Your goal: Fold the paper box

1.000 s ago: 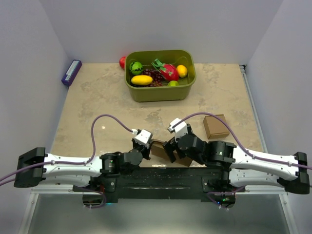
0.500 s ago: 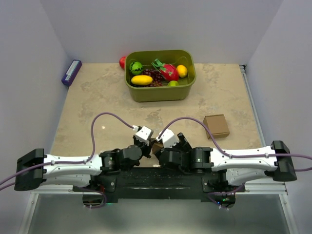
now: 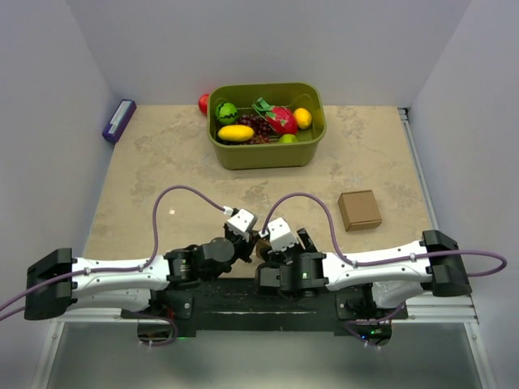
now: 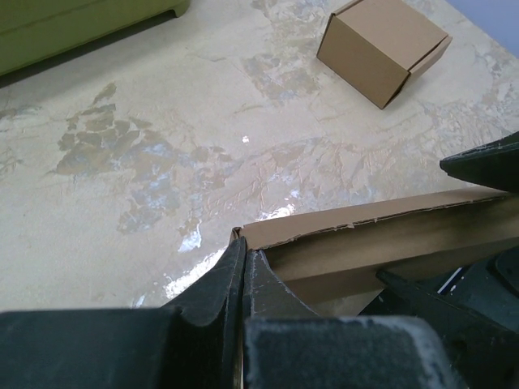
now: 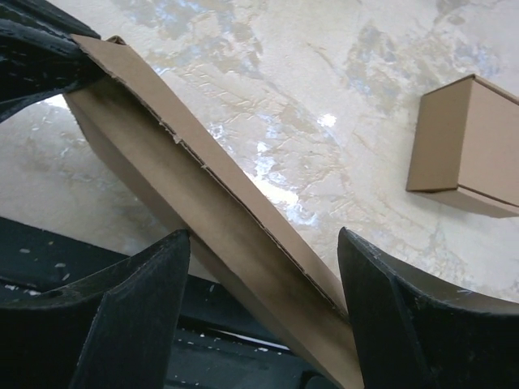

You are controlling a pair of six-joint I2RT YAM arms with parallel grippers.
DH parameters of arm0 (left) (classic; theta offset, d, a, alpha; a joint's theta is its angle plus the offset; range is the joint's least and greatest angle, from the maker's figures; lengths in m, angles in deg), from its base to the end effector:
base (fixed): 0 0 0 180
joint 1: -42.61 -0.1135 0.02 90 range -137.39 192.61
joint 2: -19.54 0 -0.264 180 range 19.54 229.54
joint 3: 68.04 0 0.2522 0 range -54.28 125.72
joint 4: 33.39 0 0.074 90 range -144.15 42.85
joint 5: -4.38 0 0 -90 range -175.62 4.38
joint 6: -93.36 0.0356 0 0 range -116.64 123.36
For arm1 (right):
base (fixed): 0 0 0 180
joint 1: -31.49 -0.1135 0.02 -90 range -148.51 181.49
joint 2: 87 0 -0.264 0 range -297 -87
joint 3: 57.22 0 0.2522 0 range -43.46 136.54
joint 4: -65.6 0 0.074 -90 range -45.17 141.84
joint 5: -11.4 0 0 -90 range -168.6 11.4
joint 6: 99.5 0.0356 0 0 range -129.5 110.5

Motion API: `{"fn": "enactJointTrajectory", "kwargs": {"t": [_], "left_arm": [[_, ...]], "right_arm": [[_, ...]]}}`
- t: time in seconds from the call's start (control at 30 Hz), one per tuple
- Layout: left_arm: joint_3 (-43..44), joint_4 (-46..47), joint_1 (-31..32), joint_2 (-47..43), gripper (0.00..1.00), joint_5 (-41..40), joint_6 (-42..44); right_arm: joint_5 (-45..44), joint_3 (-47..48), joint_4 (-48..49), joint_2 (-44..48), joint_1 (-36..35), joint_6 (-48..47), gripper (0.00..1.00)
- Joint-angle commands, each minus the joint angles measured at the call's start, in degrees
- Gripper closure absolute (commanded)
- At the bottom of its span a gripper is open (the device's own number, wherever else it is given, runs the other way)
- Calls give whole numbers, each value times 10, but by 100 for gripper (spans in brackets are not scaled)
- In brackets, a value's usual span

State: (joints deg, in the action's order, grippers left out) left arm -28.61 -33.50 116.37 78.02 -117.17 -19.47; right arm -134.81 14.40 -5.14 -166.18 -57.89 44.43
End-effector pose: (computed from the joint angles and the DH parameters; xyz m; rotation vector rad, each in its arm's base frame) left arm 0.0791 -0.2050 0.2220 0.4641 1.8469 -0.6404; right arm 0.0322 0.2391 0.2478 -0.5418 2.0812 -0.1521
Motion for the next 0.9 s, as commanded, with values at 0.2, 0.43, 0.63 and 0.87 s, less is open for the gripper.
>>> {"fn": "enactJointTrajectory", "kwargs": {"t": [0.2,0.43,0.63,0.87], "left_arm": [[-5,-89,-3,-8,98,52,-7],[-7,-96,-3,-53,73,56,-15],[-18,-100,-3,-96,61,61,-26],[5,-106,-52,-137,46,81,-73]], "right_arm": [[-49,21,-76,-48,-7,130,29],[-51,15,-78,-56,-7,141,29],[-44,8,-75,-58,-6,144,29],[-41,-11,-59,-38,-7,142,28]]}}
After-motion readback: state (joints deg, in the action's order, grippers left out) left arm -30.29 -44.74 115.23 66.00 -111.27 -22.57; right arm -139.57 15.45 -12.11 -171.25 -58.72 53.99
